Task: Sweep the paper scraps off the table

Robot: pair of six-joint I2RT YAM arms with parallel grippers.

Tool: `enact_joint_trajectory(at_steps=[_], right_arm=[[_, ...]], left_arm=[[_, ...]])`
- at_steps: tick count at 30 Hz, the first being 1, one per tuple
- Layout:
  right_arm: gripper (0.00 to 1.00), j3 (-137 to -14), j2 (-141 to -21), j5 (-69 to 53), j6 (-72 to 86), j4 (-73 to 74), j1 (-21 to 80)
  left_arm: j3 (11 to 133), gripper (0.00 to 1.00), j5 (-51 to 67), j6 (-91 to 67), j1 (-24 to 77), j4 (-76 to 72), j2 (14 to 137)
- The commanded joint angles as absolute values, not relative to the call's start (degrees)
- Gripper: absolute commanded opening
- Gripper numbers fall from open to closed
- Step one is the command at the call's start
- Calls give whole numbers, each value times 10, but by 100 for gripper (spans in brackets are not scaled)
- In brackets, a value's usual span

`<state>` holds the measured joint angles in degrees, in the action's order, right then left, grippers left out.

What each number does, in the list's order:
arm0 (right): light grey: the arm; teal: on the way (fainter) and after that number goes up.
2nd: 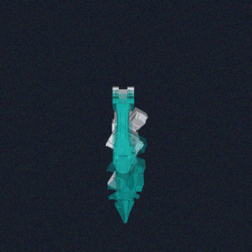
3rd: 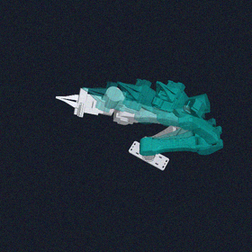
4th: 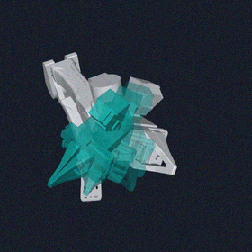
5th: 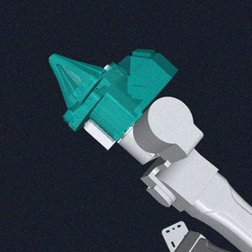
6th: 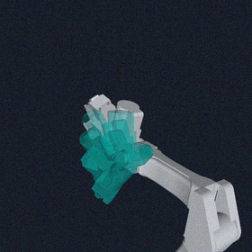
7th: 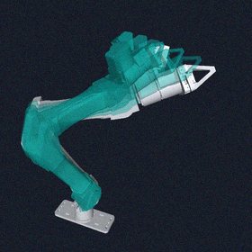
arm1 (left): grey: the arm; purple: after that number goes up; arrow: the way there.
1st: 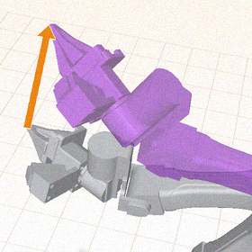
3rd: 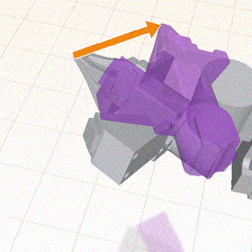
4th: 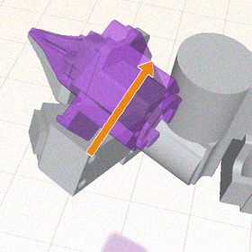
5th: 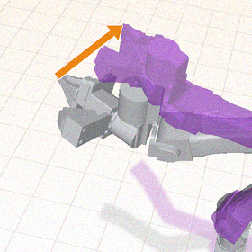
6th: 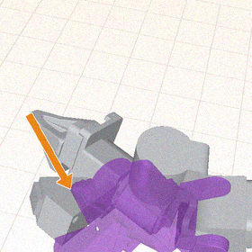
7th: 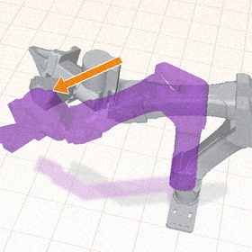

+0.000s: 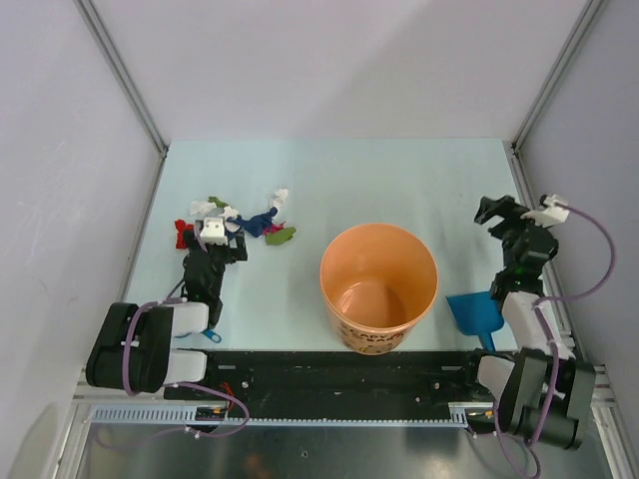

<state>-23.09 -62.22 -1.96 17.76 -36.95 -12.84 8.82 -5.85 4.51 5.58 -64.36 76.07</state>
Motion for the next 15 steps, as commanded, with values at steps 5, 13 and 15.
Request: enact_joint_trajectory(at_steps=[5,13,15], right_arm=[[93,-429,-554,-248,238,-78,-102],[91,-679,-570,-276,3,330,89],[90,-701,-570,-215,-22,415,150]], left_arm=[[325,100,-39,62,54,-312,716],[551,100,166,118,54,64,685],[590,100,191,141,54,140,672]])
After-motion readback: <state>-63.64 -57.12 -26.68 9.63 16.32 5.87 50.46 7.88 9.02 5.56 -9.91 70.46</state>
